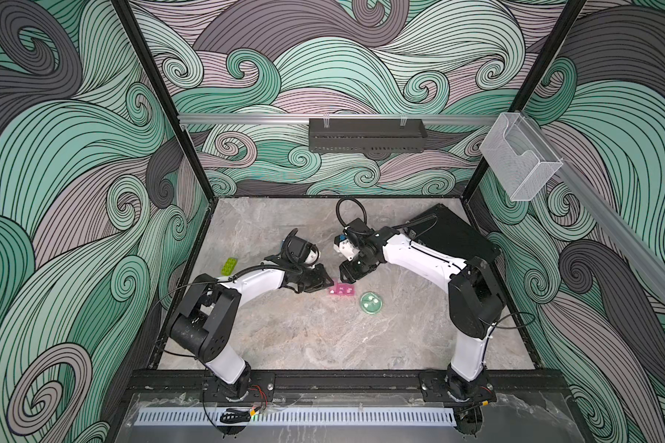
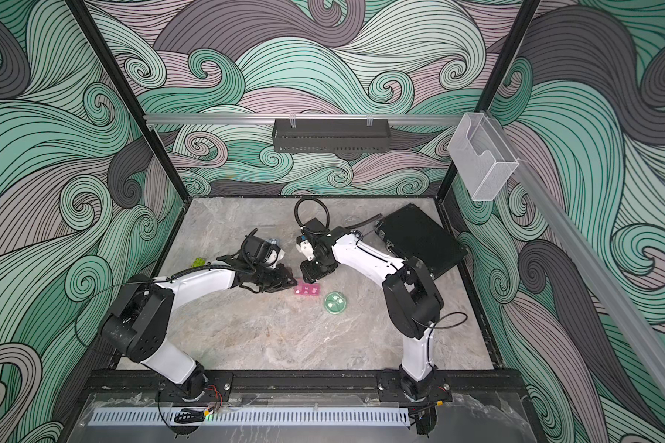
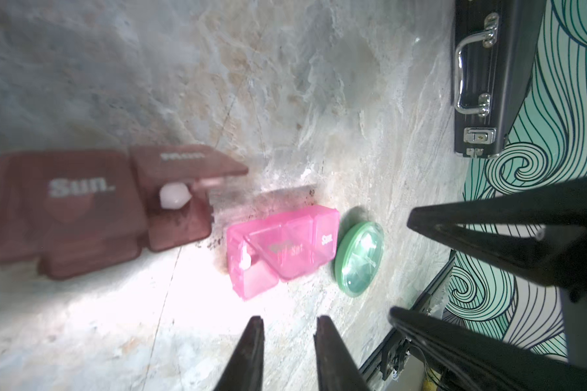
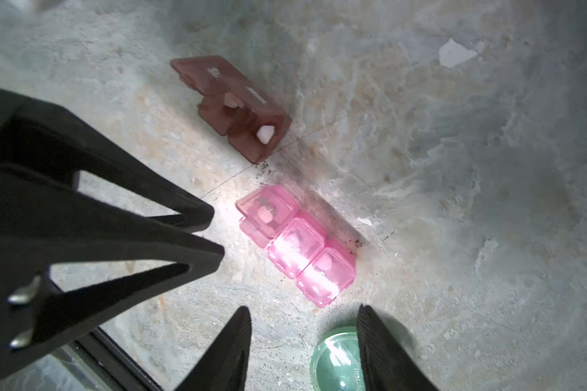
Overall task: Close pillboxes
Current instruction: Close the lid on the pillbox.
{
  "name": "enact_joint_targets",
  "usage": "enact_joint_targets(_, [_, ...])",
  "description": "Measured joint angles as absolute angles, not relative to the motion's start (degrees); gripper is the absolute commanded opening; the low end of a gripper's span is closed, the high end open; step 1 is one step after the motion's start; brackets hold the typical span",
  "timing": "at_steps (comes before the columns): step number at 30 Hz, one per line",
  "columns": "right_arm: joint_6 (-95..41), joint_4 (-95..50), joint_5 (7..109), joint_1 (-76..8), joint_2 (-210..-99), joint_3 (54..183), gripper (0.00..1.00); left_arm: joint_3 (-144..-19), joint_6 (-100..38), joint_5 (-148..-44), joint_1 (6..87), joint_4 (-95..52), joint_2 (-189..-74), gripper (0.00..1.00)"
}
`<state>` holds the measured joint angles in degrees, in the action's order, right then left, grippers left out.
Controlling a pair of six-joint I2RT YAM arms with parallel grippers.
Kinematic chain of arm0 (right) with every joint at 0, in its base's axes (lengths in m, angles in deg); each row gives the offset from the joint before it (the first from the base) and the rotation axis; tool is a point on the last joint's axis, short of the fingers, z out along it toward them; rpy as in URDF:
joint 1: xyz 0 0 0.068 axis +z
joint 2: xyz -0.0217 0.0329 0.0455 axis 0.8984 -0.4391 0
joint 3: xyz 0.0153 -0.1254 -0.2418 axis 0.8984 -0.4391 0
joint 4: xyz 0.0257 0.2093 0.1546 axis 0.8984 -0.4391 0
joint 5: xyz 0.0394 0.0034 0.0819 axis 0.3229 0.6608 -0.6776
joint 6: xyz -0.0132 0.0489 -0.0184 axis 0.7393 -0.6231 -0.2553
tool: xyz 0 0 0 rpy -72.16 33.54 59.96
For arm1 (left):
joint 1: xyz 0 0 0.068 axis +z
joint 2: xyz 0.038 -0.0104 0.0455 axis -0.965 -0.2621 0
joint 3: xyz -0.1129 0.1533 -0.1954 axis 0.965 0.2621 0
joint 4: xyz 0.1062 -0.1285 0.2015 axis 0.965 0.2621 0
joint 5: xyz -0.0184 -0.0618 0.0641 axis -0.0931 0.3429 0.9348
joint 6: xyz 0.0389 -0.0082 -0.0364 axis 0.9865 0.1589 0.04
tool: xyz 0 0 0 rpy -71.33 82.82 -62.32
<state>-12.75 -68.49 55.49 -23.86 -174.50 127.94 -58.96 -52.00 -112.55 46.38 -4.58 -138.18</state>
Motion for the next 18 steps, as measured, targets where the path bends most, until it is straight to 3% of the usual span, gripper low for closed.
enact_joint_targets(4, [-12.1, -67.2, 53.0, -23.7, -176.1, 129.6, 0.32, -56.6, -52.0, -112.3, 46.4, -4.6, -136.3, 0.23])
enact_joint_targets(9, [-11.5, -66.0, 51.6, -23.9, -179.1, 131.7, 0.3, -51.3, -52.9, -111.9, 45.2, -6.6, -136.0, 0.14])
enact_joint_targets(18, [-11.6, -65.3, 49.7, -24.6, -182.4, 133.9, 0.27, -49.4, -55.7, -110.9, 41.2, -10.6, -139.8, 0.12])
